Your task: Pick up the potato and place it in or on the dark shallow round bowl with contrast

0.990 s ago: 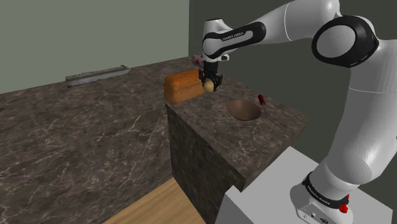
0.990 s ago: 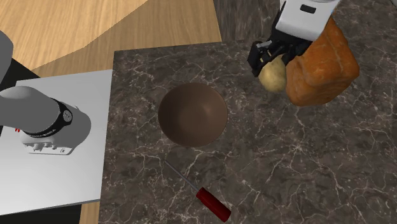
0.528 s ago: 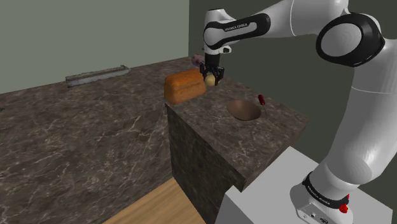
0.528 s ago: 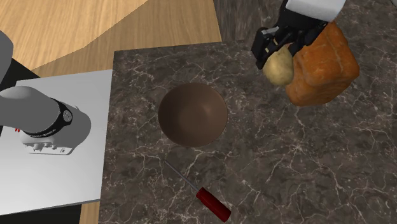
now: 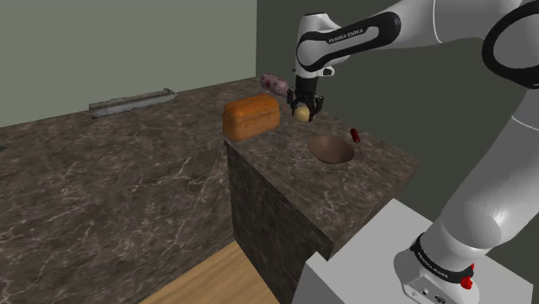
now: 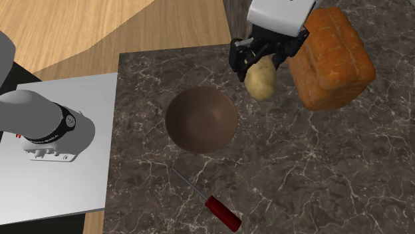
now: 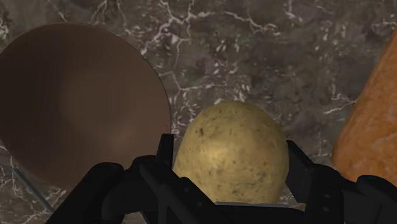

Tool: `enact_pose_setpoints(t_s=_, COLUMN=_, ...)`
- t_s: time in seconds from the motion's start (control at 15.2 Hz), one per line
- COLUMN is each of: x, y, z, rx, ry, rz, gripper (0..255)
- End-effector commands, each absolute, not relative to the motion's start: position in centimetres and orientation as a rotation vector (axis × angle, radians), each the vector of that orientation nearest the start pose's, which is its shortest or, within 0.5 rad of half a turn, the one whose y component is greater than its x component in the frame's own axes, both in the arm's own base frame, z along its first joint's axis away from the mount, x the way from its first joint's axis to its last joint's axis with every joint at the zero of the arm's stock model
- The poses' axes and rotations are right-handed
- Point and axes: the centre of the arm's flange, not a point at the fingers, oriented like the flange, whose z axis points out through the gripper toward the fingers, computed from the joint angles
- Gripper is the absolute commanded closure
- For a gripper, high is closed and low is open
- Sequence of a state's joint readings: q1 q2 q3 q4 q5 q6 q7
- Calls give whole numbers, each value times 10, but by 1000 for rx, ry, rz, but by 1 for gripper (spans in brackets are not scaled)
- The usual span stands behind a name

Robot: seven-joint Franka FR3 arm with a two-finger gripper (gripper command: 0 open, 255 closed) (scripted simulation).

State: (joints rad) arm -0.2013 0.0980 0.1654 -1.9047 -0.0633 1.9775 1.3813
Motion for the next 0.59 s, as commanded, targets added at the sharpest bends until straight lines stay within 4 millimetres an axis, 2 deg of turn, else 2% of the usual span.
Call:
enact_pose_setpoints(t_s=0.0, x=554, y=-33, z=447, rx=-2447, ry=2044, rz=-12, gripper=255)
enact_pose_setpoints(t_s=0.46, x=464, y=-54, z=447, rx=-2447, ry=2044, rz=-12, gripper=255)
enact_pose_setpoints(t_s=0.53, x=446, y=-58, z=447, rx=-2447, ry=2044, rz=-12, gripper=255)
